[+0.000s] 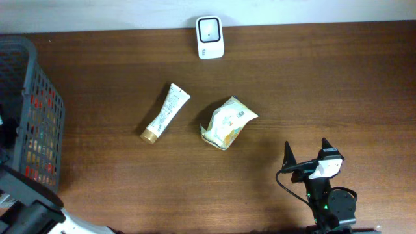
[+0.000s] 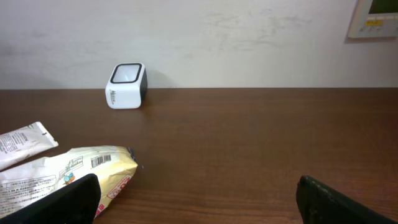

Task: Scan the item barcode
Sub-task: 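Grasp the orange pasta package in the basket with the left gripper, then place the orange pasta package on the table beside the tube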

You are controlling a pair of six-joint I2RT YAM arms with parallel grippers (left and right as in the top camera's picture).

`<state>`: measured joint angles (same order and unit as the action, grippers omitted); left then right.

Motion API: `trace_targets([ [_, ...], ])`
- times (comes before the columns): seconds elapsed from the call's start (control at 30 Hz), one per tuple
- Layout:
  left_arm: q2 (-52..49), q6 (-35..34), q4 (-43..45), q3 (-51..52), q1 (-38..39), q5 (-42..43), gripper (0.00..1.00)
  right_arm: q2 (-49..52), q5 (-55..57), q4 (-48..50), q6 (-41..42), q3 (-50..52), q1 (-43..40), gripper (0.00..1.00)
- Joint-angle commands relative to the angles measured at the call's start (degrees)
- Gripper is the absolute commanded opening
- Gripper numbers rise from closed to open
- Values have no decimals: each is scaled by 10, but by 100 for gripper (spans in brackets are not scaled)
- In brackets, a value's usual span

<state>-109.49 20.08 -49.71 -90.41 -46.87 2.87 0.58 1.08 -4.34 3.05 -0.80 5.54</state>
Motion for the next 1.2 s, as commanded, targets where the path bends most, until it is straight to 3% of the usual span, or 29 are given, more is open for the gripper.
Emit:
trace_targets([
  [0.0, -33, 54, -4, 5, -10, 10, 100, -1, 9, -2, 3, 5, -4, 99],
  [0.1, -65, 80, 3, 6, -18, 17, 100, -1, 9, -2, 3, 5, -4, 99],
  [0.17, -81, 150, 7, 6, -18, 107, 100, -1, 9, -2, 3, 5, -4, 99],
  [0.3, -105, 177, 10, 6, -18, 167, 100, -1, 9, -2, 3, 5, -4, 99],
  [0.43, -136, 186, 13, 19, -18, 173, 99, -1, 9, -2, 3, 5, -4, 99],
  [0.5, -136, 186, 16, 19, -20, 169, 72, -1, 9, -2, 3, 5, -4, 99],
  [0.6, -136, 185, 17, 19, -21, 158, 4, -1, 9, -2, 3, 5, -4, 99],
  [0.63, -136, 172, 16, 16, -21, 151, 0, -1, 9, -2, 3, 5, -4, 99],
  [0.7, -131, 164, -10, -12, -21, 152, 0, -1, 9, -2, 3, 5, -4, 99],
  [0.9, 0, 37, -50, -143, -21, 165, 0, -1, 9, -2, 3, 5, -4, 99],
  [1.0, 87, -26, -48, -190, -21, 289, 0, -1, 9, -2, 3, 5, -4, 99],
  [1.03, 131, -51, -35, -204, -19, 342, 0, -1, 9, -2, 3, 5, -4, 99],
  [1.17, 271, -85, 75, -208, 43, 346, 0, -1, 9, -2, 3, 5, -4, 99],
])
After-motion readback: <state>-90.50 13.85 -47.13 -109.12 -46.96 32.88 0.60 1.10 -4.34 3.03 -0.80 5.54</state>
